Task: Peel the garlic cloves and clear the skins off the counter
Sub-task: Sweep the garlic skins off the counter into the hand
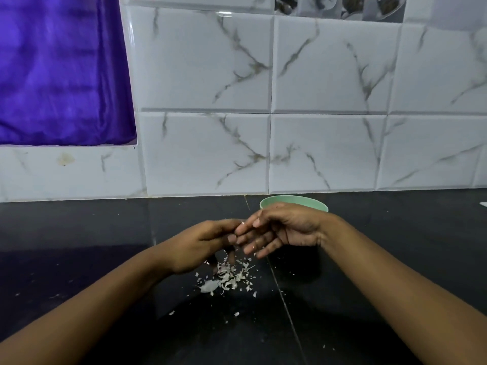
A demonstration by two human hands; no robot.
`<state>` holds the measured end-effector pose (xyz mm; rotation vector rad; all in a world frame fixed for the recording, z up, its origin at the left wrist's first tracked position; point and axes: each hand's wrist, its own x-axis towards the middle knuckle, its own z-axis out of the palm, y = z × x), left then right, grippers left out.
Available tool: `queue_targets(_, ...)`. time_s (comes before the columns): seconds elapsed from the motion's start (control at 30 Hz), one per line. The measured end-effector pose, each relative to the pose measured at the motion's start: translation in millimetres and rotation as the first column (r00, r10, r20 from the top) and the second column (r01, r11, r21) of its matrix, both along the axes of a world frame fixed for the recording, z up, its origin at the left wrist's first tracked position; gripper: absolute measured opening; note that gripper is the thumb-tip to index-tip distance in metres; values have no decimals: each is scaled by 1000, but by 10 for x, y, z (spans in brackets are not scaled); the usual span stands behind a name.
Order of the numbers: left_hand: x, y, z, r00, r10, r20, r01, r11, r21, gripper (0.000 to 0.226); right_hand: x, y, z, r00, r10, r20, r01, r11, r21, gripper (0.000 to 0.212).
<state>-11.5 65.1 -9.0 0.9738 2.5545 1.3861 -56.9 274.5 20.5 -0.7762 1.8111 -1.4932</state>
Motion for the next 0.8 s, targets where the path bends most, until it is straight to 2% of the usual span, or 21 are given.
queue_targets(0.03,10,10,8,1000,20,-21,-20,1000,20,23,0,-1,-6,1000,-11,-26,11,1000,14,27)
queue_targets(0.1,33,74,25,993,110,-32,-108,993,50,23,23,-52,-25,995,-35,-92,42,996,73,43)
queue_targets(0.17,38,128,46,974,226,-11,-225,973,48,56,53,-153,-57,988,-37,-147,55,991,123,64)
queue_targets(0.2,21,134,44,969,247,15,-247,968,52,62,62,-198,-70,985,-42,-165,63,991,122,70)
queue_targets(0.23,11,131,43,966,252,48,-255,964,77,57,67,-229,-76,984,-58,-169,76,992,105,72)
queue_targets(0.33,-15,85,32,980,158,123,-181,961,211,34,40,-207,-66,994,-80,-72,82,996,32,76)
queue_targets(0.47,-58,19,-38,974,37,226,-93,965,245,20,-2,-169,-104,998,-60,4,60,998,8,81)
queue_targets(0.57,-105,-91,-43,935,-50,350,-82,933,351,61,-26,-126,-78,987,-161,-15,160,985,-70,76)
queue_targets(0.6,-111,-98,-38,934,-39,355,-104,921,376,67,-33,-111,-64,979,-202,-34,199,977,-72,74)
queue_targets(0.67,-88,-22,-9,962,114,247,-187,936,299,75,-27,-122,-37,963,-259,-70,258,966,-29,73)
queue_targets(0.73,-45,107,15,938,344,-35,-341,938,68,77,4,-187,-11,964,-263,-38,262,965,-12,74)
queue_targets(0.77,-51,155,15,886,415,-206,-428,903,-23,67,30,-225,2,969,-248,-2,248,968,-25,76)
queue_targets(0.8,-58,193,28,836,445,-322,-484,874,-49,52,57,-253,15,973,-228,31,229,973,-39,79)
